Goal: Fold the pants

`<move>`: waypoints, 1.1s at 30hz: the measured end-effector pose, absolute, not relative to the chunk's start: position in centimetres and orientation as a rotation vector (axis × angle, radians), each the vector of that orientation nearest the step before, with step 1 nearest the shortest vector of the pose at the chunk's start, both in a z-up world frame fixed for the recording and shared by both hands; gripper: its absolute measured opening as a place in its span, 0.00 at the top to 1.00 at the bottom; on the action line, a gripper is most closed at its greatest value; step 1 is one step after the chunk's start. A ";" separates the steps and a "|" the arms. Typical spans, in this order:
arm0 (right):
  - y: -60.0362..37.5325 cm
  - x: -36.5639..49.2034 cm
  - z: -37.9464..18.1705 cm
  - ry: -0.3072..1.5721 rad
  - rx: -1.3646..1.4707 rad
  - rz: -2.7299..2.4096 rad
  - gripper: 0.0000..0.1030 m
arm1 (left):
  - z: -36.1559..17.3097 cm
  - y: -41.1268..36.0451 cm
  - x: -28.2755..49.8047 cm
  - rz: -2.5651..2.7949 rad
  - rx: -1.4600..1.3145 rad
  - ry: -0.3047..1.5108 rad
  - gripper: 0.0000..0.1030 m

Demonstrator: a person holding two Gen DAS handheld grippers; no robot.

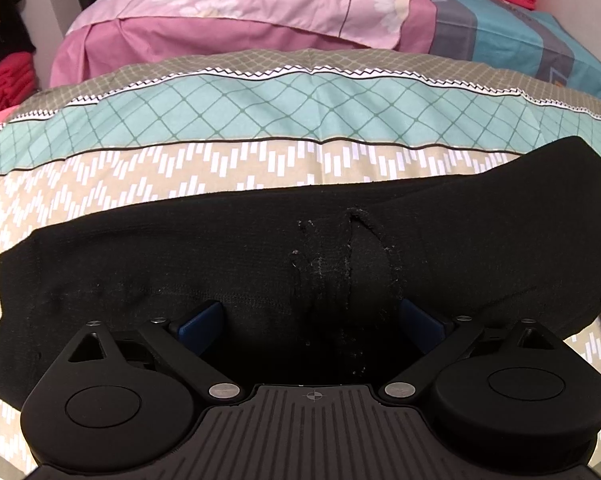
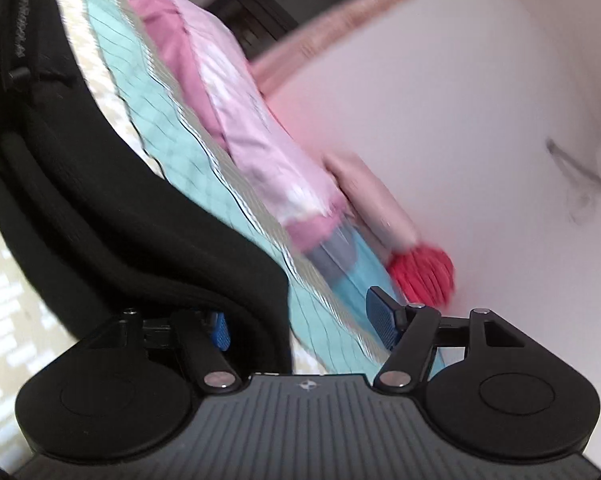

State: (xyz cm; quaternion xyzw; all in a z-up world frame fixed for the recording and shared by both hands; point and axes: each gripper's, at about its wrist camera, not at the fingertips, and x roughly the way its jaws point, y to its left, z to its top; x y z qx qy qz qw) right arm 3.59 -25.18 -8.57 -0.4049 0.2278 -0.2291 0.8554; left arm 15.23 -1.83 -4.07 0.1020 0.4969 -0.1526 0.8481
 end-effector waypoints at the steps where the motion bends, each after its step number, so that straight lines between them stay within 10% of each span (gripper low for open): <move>1: -27.2 3.8 -8.4 0.525 -0.791 -0.544 0.32 | -4.1 -1.9 15.3 -0.310 0.228 1.047 0.00; 4: -31.7 3.6 -7.1 0.645 -0.437 -0.549 0.30 | -4.3 -2.4 15.3 -0.288 0.255 1.046 0.00; 33: -27.0 7.4 -2.5 0.723 -0.094 -0.193 0.15 | -0.3 3.2 14.9 -0.487 0.038 0.996 0.00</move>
